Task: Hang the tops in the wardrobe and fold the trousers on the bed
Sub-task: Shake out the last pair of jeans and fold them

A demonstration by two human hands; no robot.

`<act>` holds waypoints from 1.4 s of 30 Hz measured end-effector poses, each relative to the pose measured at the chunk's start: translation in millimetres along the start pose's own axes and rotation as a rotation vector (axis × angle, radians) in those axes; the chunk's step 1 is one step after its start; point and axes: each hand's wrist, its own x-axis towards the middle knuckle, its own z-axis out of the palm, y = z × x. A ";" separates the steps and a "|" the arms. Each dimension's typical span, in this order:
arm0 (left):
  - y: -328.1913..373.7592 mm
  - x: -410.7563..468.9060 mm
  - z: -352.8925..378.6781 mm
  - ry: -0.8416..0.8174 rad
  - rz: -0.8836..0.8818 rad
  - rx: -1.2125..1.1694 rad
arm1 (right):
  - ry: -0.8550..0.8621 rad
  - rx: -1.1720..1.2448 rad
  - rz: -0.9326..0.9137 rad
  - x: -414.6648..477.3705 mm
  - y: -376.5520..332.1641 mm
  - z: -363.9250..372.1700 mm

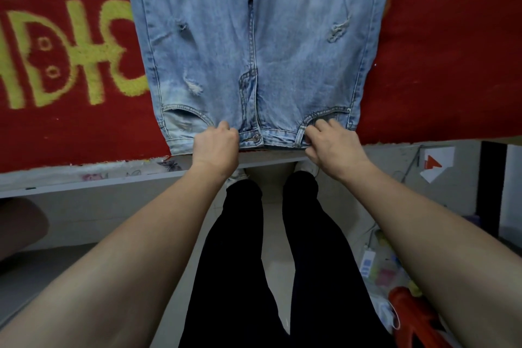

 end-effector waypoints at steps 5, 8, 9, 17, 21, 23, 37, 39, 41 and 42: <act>-0.9 12.3 -3.9 -0.131 0.029 -0.001 | -0.257 0.035 -0.019 19.3 2.8 -20.0; -0.6 16.1 -9.0 -0.040 0.029 -0.011 | -0.370 0.154 0.038 35.3 17.9 -47.4; 2.4 16.4 -9.8 0.061 0.056 -0.049 | -0.313 0.211 0.092 38.3 24.7 -54.2; 58.3 29.9 -17.7 0.109 0.137 -0.151 | 0.211 0.568 0.642 54.8 83.5 -60.0; 88.9 42.8 -37.6 0.235 0.063 -0.291 | 0.305 0.862 0.822 69.7 106.8 -63.7; 109.7 47.8 -42.1 0.264 0.154 -0.491 | 0.338 1.030 0.848 79.0 115.0 -68.3; 191.1 64.8 -54.0 0.001 -0.017 -0.563 | 0.262 1.342 0.594 117.6 141.1 -72.6; 176.7 62.7 -55.2 -0.044 0.003 -0.711 | 0.242 1.373 0.601 114.0 139.8 -79.6; 159.2 59.5 -58.1 -0.095 -0.008 -0.832 | 0.234 1.372 0.603 111.1 136.9 -90.0; 149.6 57.2 -59.0 -0.106 -0.029 -0.885 | 0.231 1.367 0.600 110.2 134.5 -96.6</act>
